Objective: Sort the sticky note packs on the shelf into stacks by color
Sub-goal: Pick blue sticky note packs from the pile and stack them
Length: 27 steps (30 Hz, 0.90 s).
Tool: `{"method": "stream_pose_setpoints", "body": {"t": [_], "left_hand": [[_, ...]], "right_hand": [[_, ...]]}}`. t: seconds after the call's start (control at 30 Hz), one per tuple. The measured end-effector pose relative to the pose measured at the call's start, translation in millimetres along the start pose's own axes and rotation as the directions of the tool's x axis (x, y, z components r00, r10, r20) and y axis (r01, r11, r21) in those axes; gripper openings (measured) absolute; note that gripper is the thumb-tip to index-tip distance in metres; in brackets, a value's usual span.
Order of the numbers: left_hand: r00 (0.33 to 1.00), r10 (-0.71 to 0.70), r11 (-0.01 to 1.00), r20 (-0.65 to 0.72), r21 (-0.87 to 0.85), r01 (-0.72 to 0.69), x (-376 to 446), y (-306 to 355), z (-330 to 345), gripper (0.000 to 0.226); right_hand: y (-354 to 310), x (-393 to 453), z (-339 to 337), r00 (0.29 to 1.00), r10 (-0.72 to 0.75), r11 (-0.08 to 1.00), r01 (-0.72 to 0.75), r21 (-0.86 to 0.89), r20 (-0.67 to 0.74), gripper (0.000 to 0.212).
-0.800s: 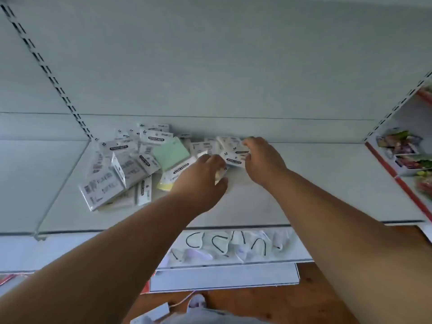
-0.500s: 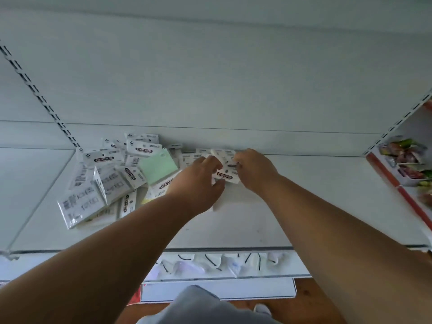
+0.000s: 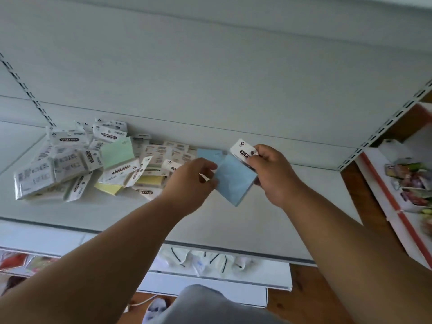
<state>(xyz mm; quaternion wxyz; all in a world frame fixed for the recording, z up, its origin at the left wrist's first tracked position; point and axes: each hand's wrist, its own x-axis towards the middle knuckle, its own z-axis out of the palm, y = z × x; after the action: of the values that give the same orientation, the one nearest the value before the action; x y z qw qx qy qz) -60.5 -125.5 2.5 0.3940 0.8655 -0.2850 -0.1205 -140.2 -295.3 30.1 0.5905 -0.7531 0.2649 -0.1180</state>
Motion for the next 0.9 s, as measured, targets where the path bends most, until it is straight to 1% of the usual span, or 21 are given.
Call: {"method": "stream_pose_setpoints", "body": {"t": [0.07,0.1,0.13,0.17,0.23,0.27,0.33,0.47,0.53,0.63,0.77,0.83,0.9], "left_hand": [[0.999,-0.042,0.997,0.023,-0.064,0.044,-6.5,7.9,18.1,0.016],[0.997,-0.07,0.993,0.033,-0.091,0.072,-9.5,12.2,27.2,0.014],[0.994,-0.101,0.987,0.04,-0.117,0.105,-12.1,15.8,36.2,0.014],[0.99,-0.134,0.98,0.051,-0.145,0.14,-15.0,19.4,44.6,0.016],[0.979,-0.186,0.962,0.089,-0.187,0.2,-20.0,29.1,60.4,0.022],[0.974,-0.2,0.955,0.104,-0.201,0.217,-20.9,33.9,68.4,0.025],[0.973,-0.204,0.952,0.105,-0.211,0.222,-20.4,43.6,83.3,0.03],[0.978,-0.172,0.967,0.122,-0.168,0.191,-11.4,65.3,113.2,0.033],[0.98,-0.13,0.981,0.148,-0.127,0.149,-6.1,77.4,129.0,0.035],[0.981,-0.051,0.998,0.187,-0.03,0.058,2.6,95.8,153.8,0.035],[0.97,0.011,0.988,0.244,0.145,-0.047,23.5,118.7,186.9,0.027],[0.969,0.012,0.979,0.248,0.195,-0.063,36.6,132.0,204.4,0.028],[0.971,-0.009,0.975,0.238,0.218,-0.045,45.7,146.2,221.3,0.029]], "right_hand": [[7.4,-2.9,-18.6,0.996,0.041,0.995,-0.048,0.089,0.084,0.018],[12.2,-4.1,-27.8,0.991,0.053,0.992,-0.067,0.111,0.121,0.018],[17.8,-5.4,-36.8,0.989,0.059,0.993,-0.072,0.092,0.135,0.017],[24.7,-5.9,-45.9,0.992,0.046,0.999,-0.048,0.016,0.117,0.015],[37.6,-7.0,-62.2,1.0,-0.002,0.979,0.006,-0.203,0.018,0.011],[41.9,-8.8,-69.7,0.999,-0.018,0.958,0.006,-0.286,-0.041,0.013],[47.5,-15.2,-82.3,0.991,-0.032,0.928,-0.02,-0.373,-0.133,0.015],[58.3,-27.6,-106.4,0.978,-0.001,0.898,-0.091,-0.43,-0.21,0.021],[64.1,-28.3,-120.8,0.968,-0.006,0.882,-0.112,-0.457,-0.25,0.024],[73.2,-21.8,-143.2,0.956,-0.056,0.85,-0.106,-0.516,-0.289,0.026],[90.1,2.5,-174.9,0.933,-0.145,0.843,-0.058,-0.535,-0.33,0.041],[100.0,18.4,-192.2,0.926,-0.173,0.833,-0.043,-0.552,-0.334,0.035],[109.8,34.8,-208.8,0.93,-0.215,0.775,-0.023,-0.631,-0.298,0.024]]}}
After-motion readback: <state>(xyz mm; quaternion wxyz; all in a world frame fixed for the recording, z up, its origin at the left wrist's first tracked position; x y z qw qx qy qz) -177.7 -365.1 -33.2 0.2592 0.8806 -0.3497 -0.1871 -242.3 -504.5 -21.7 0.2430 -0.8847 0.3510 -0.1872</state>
